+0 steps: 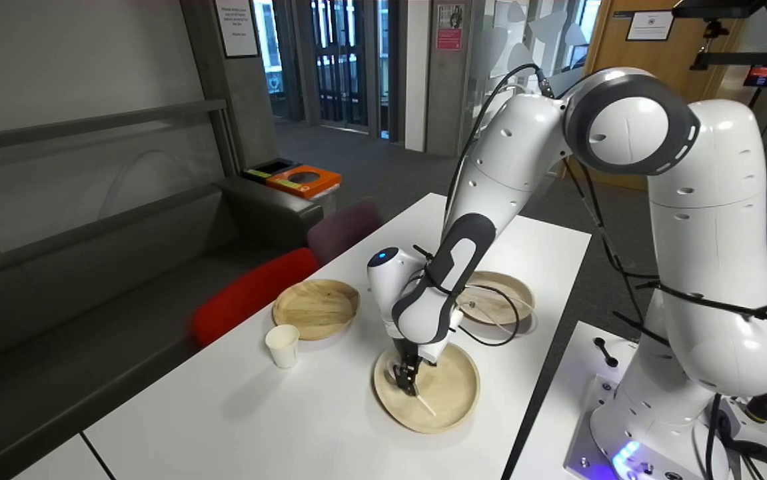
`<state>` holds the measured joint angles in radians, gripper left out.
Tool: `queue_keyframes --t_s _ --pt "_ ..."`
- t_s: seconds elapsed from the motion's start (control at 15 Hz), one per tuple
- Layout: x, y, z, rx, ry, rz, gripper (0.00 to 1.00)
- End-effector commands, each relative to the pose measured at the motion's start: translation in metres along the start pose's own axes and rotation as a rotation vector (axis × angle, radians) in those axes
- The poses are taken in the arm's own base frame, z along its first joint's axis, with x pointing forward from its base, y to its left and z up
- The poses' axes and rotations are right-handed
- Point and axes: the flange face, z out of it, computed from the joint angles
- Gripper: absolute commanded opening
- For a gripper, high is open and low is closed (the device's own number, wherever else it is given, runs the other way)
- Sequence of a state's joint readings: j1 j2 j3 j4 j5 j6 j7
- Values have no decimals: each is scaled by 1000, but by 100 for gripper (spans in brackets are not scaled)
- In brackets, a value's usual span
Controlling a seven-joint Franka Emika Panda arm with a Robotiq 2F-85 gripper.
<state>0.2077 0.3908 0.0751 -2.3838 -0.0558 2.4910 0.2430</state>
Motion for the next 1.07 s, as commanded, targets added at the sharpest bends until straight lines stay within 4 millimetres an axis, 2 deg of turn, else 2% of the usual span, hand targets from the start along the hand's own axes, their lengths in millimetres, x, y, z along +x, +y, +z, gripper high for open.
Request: queue_keyframes --t_s 0.0,0.47,1.0 --pt "-4 3 4 -6 15 25 100" --pt "-5 9 6 -4 8 38 100" --pt "-16 9 -3 2 25 9 100"
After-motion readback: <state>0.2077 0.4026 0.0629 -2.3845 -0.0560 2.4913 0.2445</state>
